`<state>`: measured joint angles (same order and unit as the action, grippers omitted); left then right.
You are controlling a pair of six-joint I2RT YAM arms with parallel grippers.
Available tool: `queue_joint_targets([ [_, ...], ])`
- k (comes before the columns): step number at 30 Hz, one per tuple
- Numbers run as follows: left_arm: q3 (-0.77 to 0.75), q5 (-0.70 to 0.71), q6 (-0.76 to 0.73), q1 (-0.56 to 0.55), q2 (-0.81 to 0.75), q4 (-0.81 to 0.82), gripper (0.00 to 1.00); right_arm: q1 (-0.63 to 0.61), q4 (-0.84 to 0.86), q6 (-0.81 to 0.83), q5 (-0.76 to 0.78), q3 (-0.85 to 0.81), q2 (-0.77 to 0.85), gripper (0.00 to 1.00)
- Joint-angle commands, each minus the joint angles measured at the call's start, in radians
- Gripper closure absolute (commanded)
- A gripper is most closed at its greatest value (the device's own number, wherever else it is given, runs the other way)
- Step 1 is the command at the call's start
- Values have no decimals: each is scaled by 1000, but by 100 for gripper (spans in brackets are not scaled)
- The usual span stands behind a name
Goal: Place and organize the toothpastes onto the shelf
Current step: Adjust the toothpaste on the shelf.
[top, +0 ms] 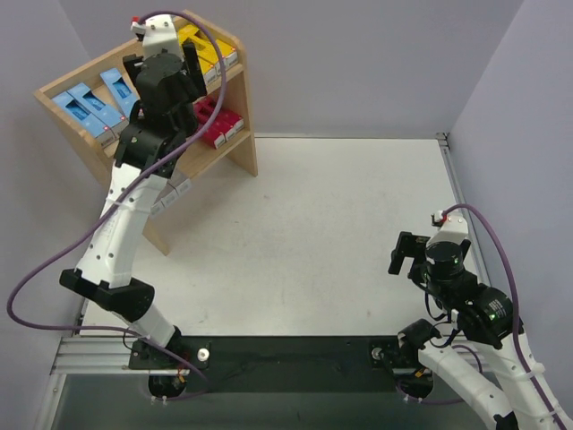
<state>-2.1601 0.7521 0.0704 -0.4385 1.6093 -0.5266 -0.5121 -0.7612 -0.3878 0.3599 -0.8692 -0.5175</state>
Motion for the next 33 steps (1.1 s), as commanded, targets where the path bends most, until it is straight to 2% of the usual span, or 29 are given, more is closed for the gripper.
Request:
queue_joint_targets([
  [1, -46, 134, -43, -6, 53, 16, 22, -5, -16, 13, 39, -17, -16, 5],
  [6, -67, 208, -41, 3, 109, 23, 22, -5, -29, 9, 45, -31, -29, 5],
  [12, -99, 230, 9, 38, 175, -19, 22, -5, -43, 4, 56, -43, -32, 5],
  [19, -89, 257, 126, 95, 187, -110, 22, -5, -58, -3, 57, -57, -39, 5],
  [33, -98, 401, 152, 161, 209, -156, 21, -5, -78, -11, 47, -79, -45, 5],
])
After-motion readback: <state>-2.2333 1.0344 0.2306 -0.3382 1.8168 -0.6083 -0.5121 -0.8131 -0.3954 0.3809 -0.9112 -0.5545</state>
